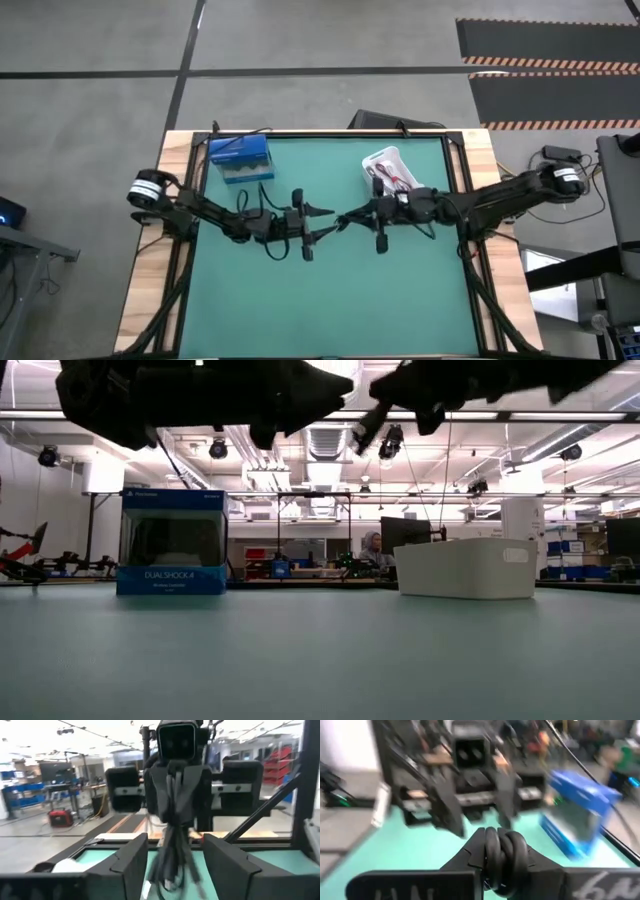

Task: Pick and place USB-C Cables
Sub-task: Put the black charger cable into the white container, then return to Home Position

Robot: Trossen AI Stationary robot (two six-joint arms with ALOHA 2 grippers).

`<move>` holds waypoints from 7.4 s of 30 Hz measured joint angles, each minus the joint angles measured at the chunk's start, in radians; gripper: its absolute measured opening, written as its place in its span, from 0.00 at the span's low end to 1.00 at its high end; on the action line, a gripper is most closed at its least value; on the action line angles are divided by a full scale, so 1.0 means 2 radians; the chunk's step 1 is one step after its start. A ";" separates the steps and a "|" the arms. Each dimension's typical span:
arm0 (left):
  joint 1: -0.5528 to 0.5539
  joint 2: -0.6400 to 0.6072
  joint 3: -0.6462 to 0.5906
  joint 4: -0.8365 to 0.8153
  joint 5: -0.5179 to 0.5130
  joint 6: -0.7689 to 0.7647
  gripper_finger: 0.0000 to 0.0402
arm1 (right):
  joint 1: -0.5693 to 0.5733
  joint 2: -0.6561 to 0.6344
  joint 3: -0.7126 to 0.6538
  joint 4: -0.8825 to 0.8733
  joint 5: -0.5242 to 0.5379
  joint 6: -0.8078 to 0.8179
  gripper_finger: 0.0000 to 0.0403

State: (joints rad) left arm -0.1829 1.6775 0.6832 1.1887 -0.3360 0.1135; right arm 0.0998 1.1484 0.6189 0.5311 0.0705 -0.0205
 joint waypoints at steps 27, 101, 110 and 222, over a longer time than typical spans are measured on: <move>0.001 -0.076 -0.064 -0.042 -0.077 -0.015 0.45 | -0.246 0.147 0.446 -0.842 -0.010 0.108 0.06; 0.002 -0.076 -0.064 -0.066 -0.099 -0.014 0.45 | -0.377 0.358 0.455 -0.911 -0.127 0.044 0.29; 0.002 -0.076 -0.064 -0.066 -0.099 -0.014 0.45 | -0.374 0.324 0.458 -0.915 -0.126 0.049 0.28; -0.003 -0.808 -0.337 -0.507 0.048 -0.077 0.00 | -0.151 -0.574 -0.303 -0.201 -0.075 -0.134 0.15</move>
State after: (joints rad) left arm -0.1886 0.0611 0.0086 0.1747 -0.2403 -0.0411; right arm -0.2031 0.0006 0.0124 0.1285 -0.0803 -0.2892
